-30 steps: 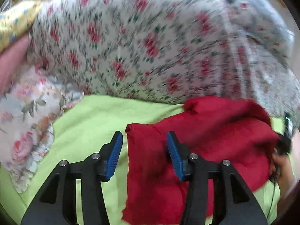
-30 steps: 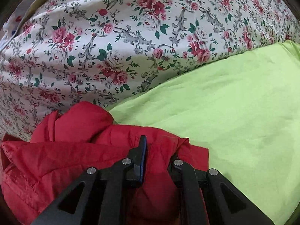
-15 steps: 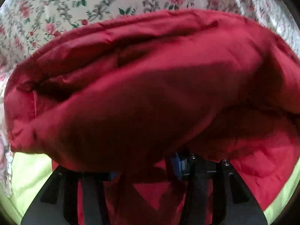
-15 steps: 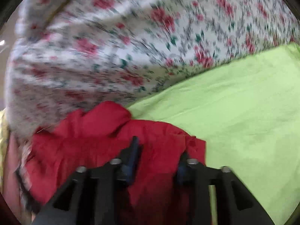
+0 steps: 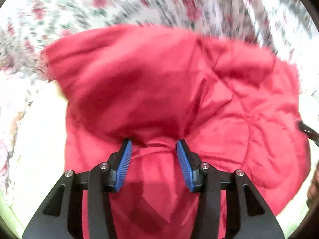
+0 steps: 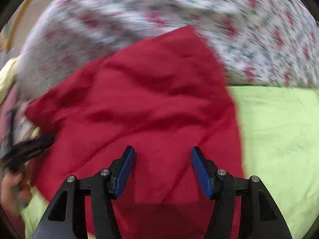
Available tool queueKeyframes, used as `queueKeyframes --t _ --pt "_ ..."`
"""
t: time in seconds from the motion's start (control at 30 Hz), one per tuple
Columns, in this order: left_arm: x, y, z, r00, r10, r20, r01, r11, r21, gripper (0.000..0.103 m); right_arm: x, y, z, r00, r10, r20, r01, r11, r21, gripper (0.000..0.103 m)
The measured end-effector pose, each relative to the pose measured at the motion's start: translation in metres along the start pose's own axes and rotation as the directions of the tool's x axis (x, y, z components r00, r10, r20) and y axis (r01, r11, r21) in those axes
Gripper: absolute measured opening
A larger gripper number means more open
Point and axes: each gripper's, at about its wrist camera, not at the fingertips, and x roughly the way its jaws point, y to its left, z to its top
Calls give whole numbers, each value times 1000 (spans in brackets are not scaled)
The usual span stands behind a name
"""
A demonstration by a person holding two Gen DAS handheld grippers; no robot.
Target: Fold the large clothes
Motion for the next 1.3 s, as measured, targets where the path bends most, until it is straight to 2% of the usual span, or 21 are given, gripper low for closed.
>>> queueKeyframes --t 0.1,0.2,0.33,0.47,0.57,0.63,0.77,0.87,0.9,0.97,1.0,1.1,1.2,1.27,1.3 --pt "-5 20 -2 999 33 4 -33 999 -18 47 26 -33 7 999 -31 -26 34 994 102 60" --pt "21 30 2 999 31 -34 -33 998 -45 48 38 -47 5 1000 -7 -21 10 984 179 61" --pt "48 21 8 997 65 -28 -66 997 -34 51 41 -44 4 1000 -26 -8 27 984 176 61" --pt "66 28 13 999 33 -29 -35 997 -65 56 48 -50 0 1000 -3 -16 7 977 215 61" --pt "54 20 16 998 52 -26 -53 998 -40 56 50 -53 -8 1000 -6 -18 10 971 241 61" --pt "30 22 9 999 30 -16 -30 999 -32 58 47 -58 -7 1000 11 -10 -8 965 263 61" --pt "-13 48 -14 998 -45 32 47 996 -73 69 20 -66 -8 997 72 14 -73 961 267 63" --pt "-27 72 -32 998 -42 40 47 991 -129 77 5 -70 -14 996 91 15 -92 965 245 64" --pt "-27 81 -34 998 -40 38 46 987 -154 79 1 -72 -17 996 92 10 -91 966 240 66" --pt "-22 101 -41 1000 -10 25 15 978 -207 89 -7 -72 -22 996 84 3 -82 969 232 78" --pt "-15 109 -47 1000 -20 17 24 975 -223 89 -10 -74 -22 997 82 2 -80 970 229 83" --pt "12 121 -50 990 -141 -20 128 944 -305 90 -18 -80 -37 996 82 -24 -75 973 216 84" --pt "26 115 -54 976 -216 -30 194 922 -336 92 -17 -89 -51 988 144 -58 -124 957 261 85" --pt "41 113 -55 963 -265 -47 229 899 -372 103 -9 -92 -55 979 189 -73 -159 940 302 88" --pt "49 111 -55 954 -294 -56 251 888 -384 103 -3 -91 -56 972 220 -82 -184 930 319 88"
